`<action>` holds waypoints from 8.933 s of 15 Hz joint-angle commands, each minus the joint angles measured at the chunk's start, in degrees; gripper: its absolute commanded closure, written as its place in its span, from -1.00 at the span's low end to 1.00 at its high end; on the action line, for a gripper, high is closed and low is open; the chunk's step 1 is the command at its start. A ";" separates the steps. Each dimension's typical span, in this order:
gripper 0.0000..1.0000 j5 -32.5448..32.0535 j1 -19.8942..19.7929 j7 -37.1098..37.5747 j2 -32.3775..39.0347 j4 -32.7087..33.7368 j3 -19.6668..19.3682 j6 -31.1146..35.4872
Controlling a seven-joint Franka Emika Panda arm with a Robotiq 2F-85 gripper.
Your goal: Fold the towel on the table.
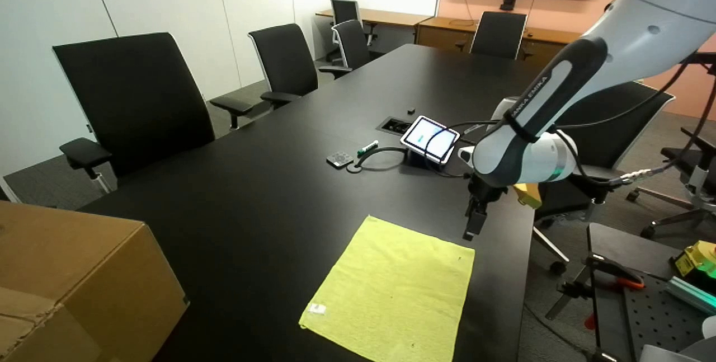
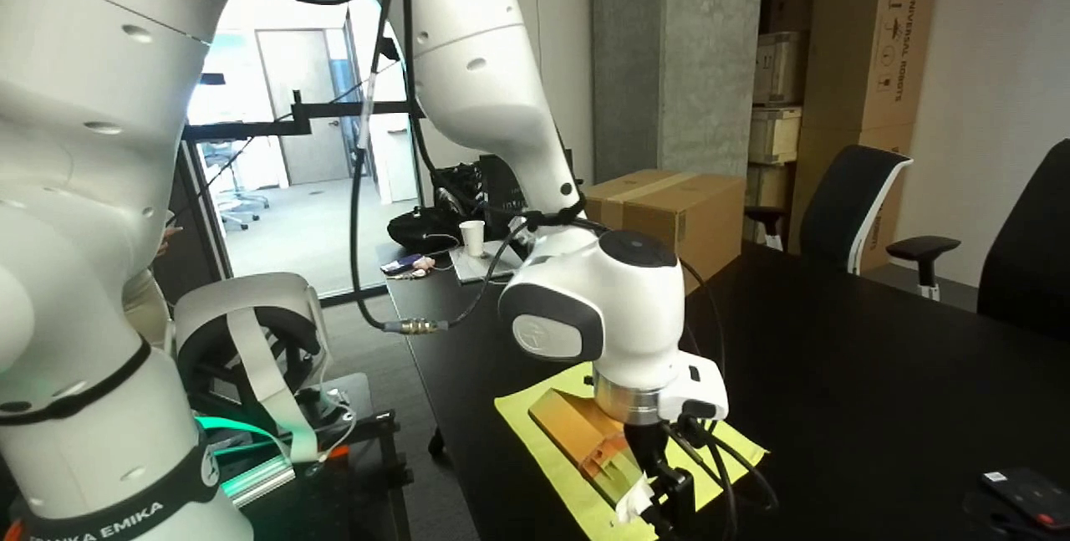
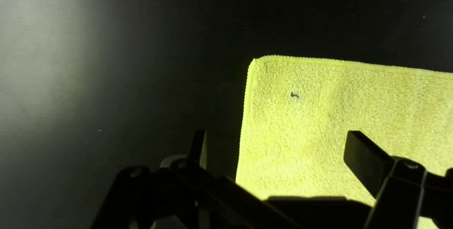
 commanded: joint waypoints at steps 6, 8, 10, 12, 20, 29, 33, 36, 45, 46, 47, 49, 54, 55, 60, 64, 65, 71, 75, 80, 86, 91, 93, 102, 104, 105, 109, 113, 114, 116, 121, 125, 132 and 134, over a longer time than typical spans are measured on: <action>-1.00 4.74 -10.04 -4.50 12.07 6.08 10.68 6.03; -1.00 4.50 -11.57 -4.60 13.06 6.10 12.22 6.55; -1.00 4.07 -12.21 -4.47 13.69 5.81 13.06 7.05; -1.00 3.70 -12.21 -4.25 14.03 5.66 13.56 7.83; 0.15 1.92 -6.01 -0.73 12.73 3.63 9.40 5.47; 0.93 2.17 -1.39 -1.25 8.55 0.43 6.24 5.07; 0.86 1.97 0.29 -0.68 6.09 0.28 4.20 4.81; 0.88 1.96 2.30 1.21 4.67 2.21 1.85 4.43; 0.95 1.53 10.27 13.36 7.03 15.84 -2.80 0.50; 0.95 1.17 11.31 14.70 7.84 17.51 -3.28 0.55; 0.94 0.59 12.70 16.75 8.93 19.57 -4.26 0.29; 0.93 -10.41 9.48 27.53 10.70 22.75 -1.35 2.17; 0.93 -26.84 10.52 50.20 18.26 33.90 -4.39 -1.11; 0.91 -28.59 10.61 53.26 18.91 35.44 -4.74 -2.36; 0.50 -30.86 9.67 63.81 22.52 41.26 -3.83 -3.57; -0.10 -29.49 7.52 65.55 20.33 40.36 -0.02 0.12; -0.23 -29.42 7.02 65.19 19.34 39.34 1.01 1.52; -1.00 -31.24 2.70 57.99 10.95 25.16 7.38 0.08; -1.00 -35.27 1.82 50.97 8.30 14.00 8.38 0.61; -1.00 -42.83 2.28 43.89 9.11 6.45 8.52 1.93; -1.00 -49.97 7.56 44.55 9.88 3.26 5.81 2.66; -1.00 -53.35 12.86 45.68 10.69 4.32 3.44 2.69; -1.00 -54.35 14.66 45.98 10.98 5.12 2.49 2.60; -1.00 -54.29 17.18 47.10 13.71 11.77 0.45 3.48; -1.00 -54.01 16.68 47.10 14.42 13.12 0.90 3.04; -1.00 -53.92 16.53 47.19 15.03 13.80 0.98 3.02; -1.00 -53.56 15.80 47.54 17.17 15.64 1.16 2.60; -1.00 -53.14 15.13 48.16 18.54 16.64 1.25 1.93; -0.99 -53.20 15.20 48.29 18.30 16.53 1.19 1.64; -0.48 -53.27 15.52 48.72 17.92 16.30 0.93 1.44; 0.32 -54.55 19.22 50.64 14.99 14.84 -1.74 0.65; 0.88 -57.43 26.68 54.45 13.50 14.85 -7.27 -2.16; 0.94 -72.11 42.22 66.20 14.67 17.71 -18.19 -9.63; 0.95 -77.92 45.69 70.11 14.69 18.22 -20.53 -11.01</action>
